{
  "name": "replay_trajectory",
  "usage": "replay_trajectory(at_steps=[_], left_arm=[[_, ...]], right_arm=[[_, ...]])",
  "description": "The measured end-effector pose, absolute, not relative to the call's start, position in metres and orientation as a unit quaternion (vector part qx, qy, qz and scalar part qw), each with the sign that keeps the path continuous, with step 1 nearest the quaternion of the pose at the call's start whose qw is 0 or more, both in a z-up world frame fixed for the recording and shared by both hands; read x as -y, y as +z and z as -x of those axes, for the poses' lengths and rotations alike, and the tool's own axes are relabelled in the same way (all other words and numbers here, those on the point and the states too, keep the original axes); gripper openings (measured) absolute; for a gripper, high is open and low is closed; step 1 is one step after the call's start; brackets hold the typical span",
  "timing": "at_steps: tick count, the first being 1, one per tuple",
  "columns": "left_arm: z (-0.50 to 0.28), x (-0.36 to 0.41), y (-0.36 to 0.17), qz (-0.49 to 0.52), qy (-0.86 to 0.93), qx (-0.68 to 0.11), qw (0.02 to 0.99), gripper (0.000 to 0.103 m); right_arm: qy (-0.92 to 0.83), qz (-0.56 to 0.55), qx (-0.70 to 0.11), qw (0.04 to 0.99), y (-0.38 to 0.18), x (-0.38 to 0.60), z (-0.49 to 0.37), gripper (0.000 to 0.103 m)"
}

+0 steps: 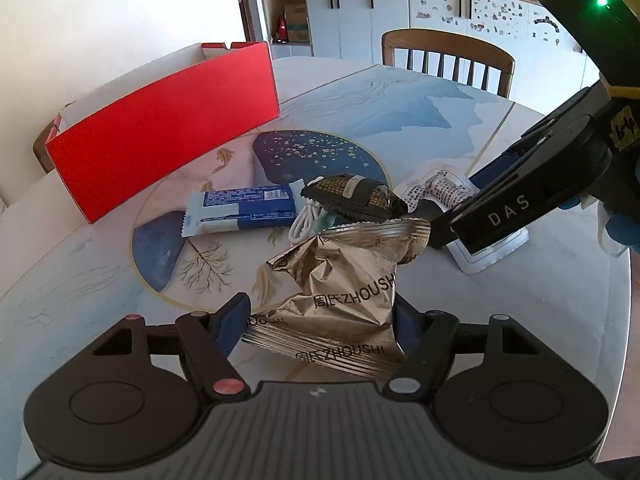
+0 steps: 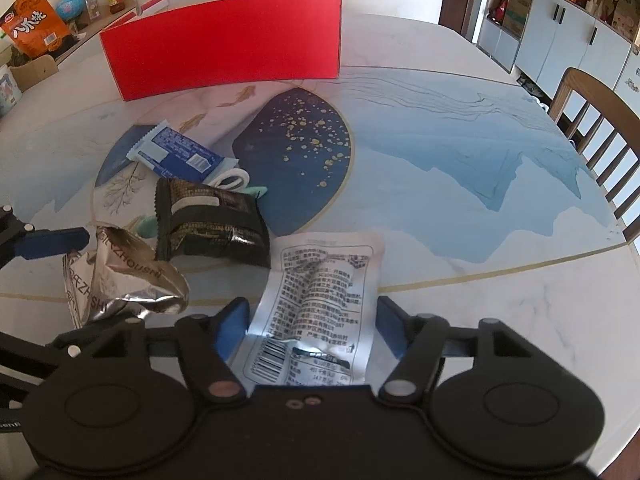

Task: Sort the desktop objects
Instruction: 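Close left tool on gold foil bag while right tool grasps clear printed bag, then lift and carry gold bag with left tool while right tool carries clear bag to box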

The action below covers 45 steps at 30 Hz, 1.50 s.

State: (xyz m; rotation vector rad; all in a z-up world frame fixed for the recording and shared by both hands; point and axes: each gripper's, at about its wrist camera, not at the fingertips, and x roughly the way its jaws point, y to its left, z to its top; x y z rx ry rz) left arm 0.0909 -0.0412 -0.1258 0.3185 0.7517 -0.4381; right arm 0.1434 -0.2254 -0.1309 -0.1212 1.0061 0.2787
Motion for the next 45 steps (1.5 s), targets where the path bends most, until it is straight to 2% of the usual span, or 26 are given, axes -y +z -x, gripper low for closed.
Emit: replay_trajectory(at_steps=[15,16,17,18,31,45], left_arm=[[-0.09,0.031,-0.12,-0.133,-0.203,-0.376,0.894,0.068],[-0.09,0.029,-0.118,-0.128,-0.203,-0.376,0.895,0.064],[-0.089,0.028,-0.116,-0.124,-0.206,-0.377,0.895,0.049],[-0.088,0.028,-0.115,-0.124,-0.204,-0.377,0.895,0.047],[-0.084,0.022,-0.103,-0.109,-0.187,-0.375,0.901,0.047],[-0.09,0.013,-0.066,-0.078,-0.162,-0.355,0.917,0.047]], right_arm=[[0.129,0.043,-0.482,0.866,-0.125,0.235,-0.141,0.067],[0.129,0.041,-0.481,0.866,-0.123,0.236,-0.14,0.066],[0.13,0.04,-0.479,0.867,-0.121,0.237,-0.139,0.066],[0.131,0.039,-0.478,0.868,-0.119,0.237,-0.139,0.066],[0.137,0.037,-0.461,0.876,-0.101,0.242,-0.131,0.066],[0.147,0.028,-0.436,0.887,-0.072,0.237,-0.124,0.066]])
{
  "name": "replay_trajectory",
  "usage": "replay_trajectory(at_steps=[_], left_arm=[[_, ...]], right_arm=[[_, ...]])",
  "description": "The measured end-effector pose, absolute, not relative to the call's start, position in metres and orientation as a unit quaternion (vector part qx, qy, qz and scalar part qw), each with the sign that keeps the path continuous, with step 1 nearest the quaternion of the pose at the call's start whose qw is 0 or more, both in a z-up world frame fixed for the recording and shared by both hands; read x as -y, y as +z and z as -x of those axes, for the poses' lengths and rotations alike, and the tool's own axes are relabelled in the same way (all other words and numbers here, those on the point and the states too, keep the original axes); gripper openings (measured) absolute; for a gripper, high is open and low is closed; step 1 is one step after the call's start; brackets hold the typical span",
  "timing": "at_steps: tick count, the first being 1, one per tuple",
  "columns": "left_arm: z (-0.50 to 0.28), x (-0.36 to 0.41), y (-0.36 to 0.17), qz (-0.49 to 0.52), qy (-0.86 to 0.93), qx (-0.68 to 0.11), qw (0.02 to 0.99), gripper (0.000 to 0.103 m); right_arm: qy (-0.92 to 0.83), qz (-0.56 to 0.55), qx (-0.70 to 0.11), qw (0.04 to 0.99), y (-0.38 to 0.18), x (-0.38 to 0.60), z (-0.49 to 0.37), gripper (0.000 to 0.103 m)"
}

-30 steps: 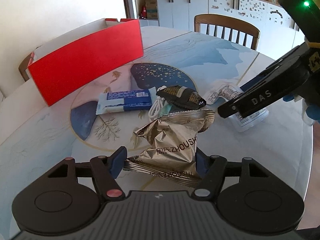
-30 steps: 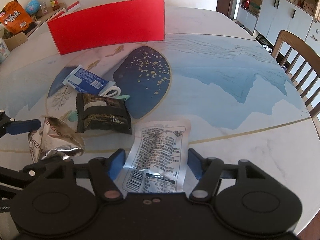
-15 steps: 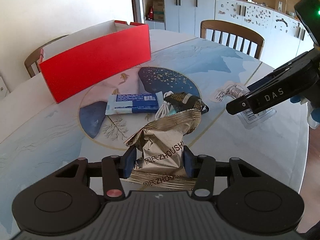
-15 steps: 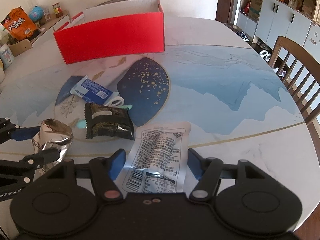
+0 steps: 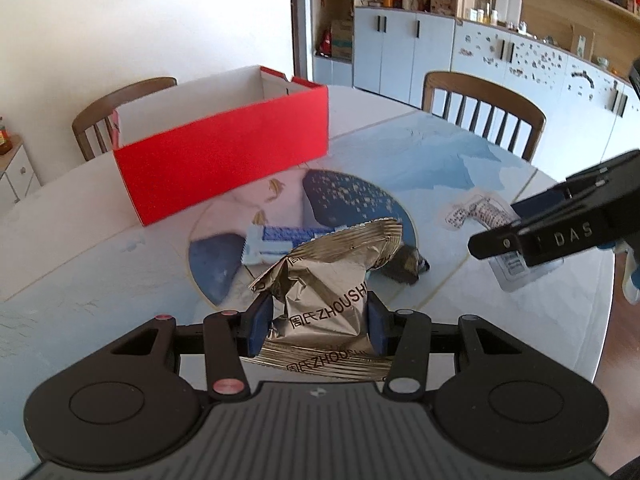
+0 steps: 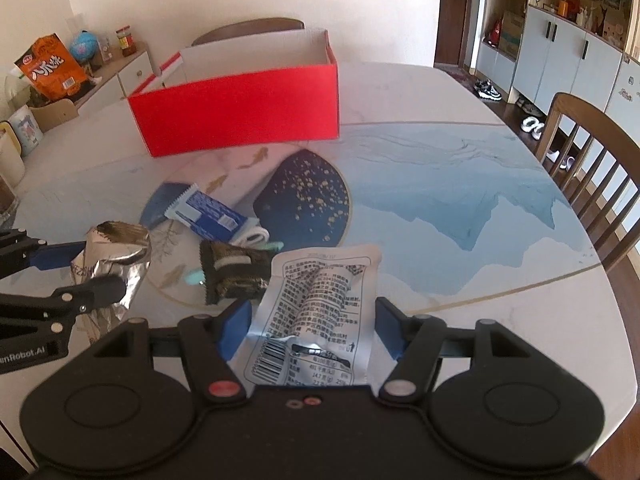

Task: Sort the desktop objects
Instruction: 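Lift and carry gold bag with left tool while right tool carries clear bag to box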

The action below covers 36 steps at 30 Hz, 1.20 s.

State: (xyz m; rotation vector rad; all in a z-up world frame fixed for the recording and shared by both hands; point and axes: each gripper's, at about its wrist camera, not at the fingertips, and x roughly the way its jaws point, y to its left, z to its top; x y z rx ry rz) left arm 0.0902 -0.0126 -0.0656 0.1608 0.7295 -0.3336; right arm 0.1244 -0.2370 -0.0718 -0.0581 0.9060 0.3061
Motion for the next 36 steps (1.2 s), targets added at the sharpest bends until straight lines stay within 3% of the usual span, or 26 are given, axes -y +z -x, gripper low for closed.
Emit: replay_trajectory(at_steps=[36], left_arm=[[-0.168,-0.017,0.035,-0.04,-0.069,-0.276,0.958,0.047]], right_arm=[[0.194,0.049,-0.346,0.917,0.023,0.207,-0.198,0.066]])
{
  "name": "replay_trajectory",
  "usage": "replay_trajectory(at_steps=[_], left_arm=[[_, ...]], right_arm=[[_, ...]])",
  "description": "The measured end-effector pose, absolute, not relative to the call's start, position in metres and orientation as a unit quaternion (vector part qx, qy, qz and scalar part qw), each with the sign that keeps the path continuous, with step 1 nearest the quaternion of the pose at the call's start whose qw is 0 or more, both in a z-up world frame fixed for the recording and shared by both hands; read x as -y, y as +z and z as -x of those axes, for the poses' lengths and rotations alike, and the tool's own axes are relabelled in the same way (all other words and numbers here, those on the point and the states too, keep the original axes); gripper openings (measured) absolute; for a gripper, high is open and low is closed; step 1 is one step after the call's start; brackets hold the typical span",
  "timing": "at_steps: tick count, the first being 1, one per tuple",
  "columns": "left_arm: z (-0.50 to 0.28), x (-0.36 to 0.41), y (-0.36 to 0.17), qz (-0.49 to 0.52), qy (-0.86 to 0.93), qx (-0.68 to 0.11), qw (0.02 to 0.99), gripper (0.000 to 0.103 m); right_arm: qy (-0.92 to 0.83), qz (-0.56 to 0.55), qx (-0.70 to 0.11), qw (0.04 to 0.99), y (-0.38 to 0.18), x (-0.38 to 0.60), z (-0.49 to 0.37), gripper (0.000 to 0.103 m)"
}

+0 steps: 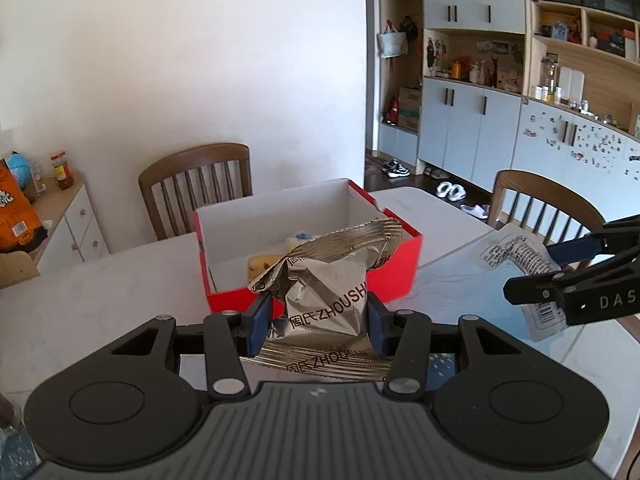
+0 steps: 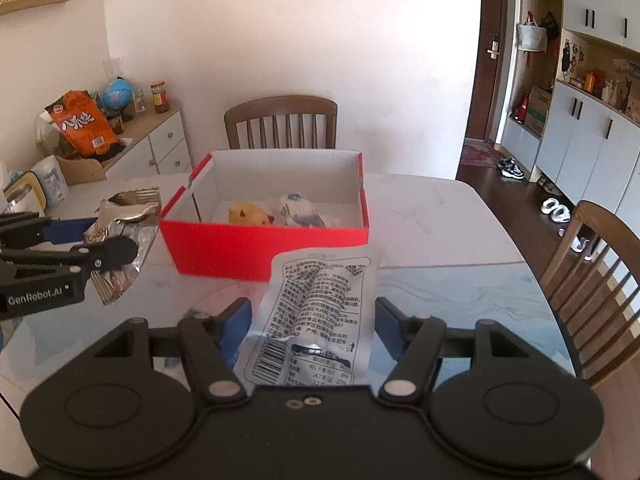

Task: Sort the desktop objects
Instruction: 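Lift and carry gold bag with left tool while right tool carries clear bag to box, then lower gold bag into box and open left tool while right tool releases clear bag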

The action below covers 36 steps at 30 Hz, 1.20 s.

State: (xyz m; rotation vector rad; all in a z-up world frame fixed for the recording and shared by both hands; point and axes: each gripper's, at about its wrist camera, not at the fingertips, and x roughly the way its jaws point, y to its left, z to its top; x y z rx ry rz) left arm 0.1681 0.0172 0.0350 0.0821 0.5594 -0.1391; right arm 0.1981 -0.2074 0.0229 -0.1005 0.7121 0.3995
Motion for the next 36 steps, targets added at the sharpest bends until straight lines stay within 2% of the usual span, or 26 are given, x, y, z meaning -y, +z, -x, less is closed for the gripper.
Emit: replay_trajectory(at_steps=[25,36], left_arm=[[-0.271,-0.049,0.057,-0.026,-0.014,-0.3,0.954,0.047],[-0.321,-0.056,0.05,-0.036,-0.008,-0.329,0.944,0.047]], right_arm=[[0.237,0.065,-0.329,0.912,0.049,0.175,-0.3,0.066],[0.243,0.074,-0.34,0.906,0.035,0.157,-0.337,0.066]])
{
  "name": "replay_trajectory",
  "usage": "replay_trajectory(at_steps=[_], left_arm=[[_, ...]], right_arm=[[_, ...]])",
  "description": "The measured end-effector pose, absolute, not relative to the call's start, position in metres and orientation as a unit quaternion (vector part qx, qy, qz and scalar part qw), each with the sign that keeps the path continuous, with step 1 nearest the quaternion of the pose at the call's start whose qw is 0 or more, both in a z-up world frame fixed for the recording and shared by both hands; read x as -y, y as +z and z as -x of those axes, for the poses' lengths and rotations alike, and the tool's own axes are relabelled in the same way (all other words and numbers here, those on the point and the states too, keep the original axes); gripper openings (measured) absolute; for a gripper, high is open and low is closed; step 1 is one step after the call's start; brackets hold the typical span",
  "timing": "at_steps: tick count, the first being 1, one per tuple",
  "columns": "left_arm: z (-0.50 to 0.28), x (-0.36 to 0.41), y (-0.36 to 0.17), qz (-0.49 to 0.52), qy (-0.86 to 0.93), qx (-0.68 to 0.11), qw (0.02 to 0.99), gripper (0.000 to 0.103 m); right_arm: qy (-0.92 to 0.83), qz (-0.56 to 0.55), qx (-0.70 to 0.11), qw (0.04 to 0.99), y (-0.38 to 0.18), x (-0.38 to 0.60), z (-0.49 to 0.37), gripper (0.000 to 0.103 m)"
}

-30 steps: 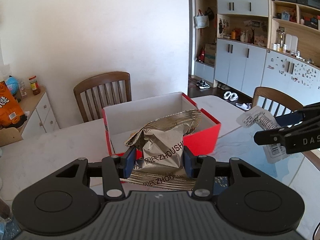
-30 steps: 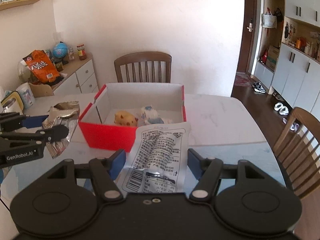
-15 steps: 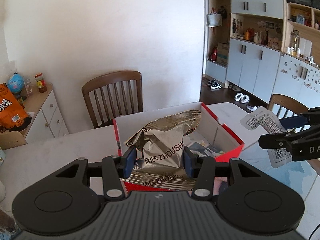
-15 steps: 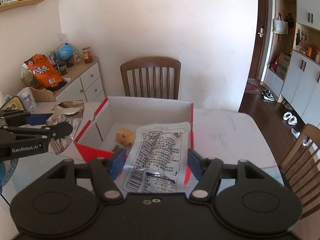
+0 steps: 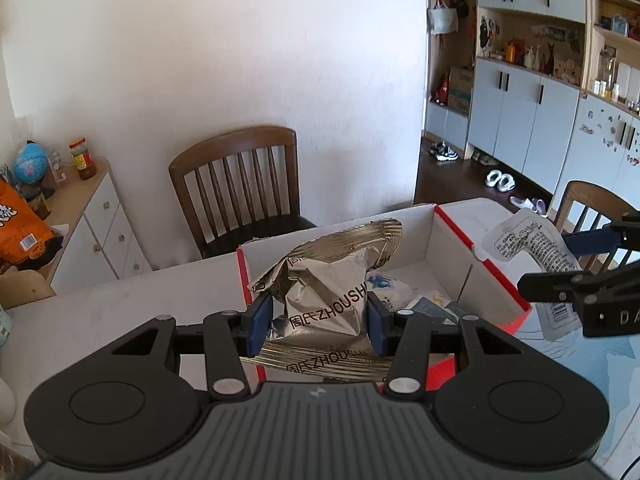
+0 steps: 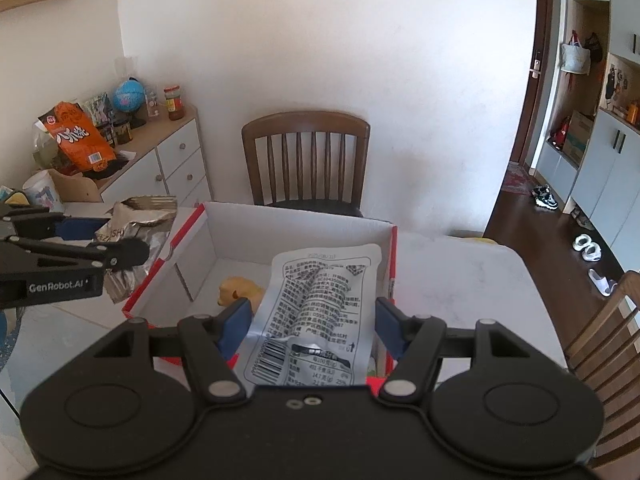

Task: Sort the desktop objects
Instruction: 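Lower gold bag into box and open left tool while right tool releases clear bag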

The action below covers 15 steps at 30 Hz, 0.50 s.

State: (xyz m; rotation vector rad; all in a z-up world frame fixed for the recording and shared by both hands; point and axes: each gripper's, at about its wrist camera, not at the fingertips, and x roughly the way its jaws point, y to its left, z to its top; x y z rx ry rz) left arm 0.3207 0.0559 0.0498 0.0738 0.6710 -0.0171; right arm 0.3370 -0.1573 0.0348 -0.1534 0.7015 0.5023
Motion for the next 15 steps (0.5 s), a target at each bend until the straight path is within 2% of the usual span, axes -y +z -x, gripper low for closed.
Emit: replay_trajectory(at_steps=[15], left_arm=[[-0.383,-0.056,0.023,-0.05,-0.009,-0.371,0.927,0.047]], right_arm=[[0.257,0.089,-0.352,0.896,0.012,0.142,-0.381,0.066]])
